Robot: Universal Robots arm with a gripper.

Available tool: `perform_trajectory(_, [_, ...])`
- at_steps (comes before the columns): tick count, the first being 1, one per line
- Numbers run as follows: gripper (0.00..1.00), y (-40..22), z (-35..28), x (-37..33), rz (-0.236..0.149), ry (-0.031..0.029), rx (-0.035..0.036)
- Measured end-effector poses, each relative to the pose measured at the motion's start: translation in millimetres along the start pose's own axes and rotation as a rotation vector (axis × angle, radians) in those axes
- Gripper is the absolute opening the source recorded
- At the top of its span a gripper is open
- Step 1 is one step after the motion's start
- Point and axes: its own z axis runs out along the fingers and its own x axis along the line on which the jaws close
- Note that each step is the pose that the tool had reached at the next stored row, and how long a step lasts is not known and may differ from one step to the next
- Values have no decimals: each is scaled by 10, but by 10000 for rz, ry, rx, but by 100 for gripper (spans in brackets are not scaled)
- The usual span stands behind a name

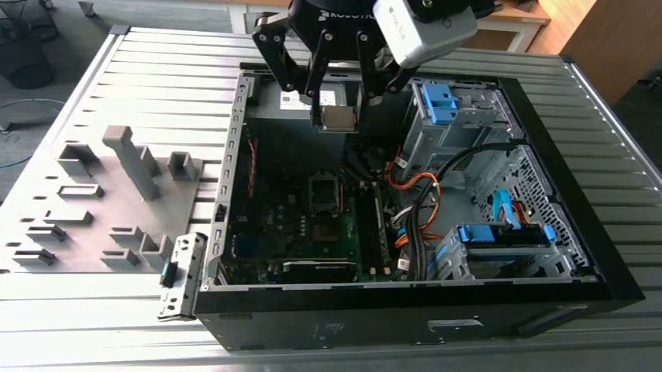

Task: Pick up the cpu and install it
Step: 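Place the cpu into insertion slot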

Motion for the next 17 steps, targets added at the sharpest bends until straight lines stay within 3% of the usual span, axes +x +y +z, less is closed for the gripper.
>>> perform_trajectory(8, [47,0,3,0,0,0,4])
perform_trajectory(17, [47,-1,48,2,-1,0,5])
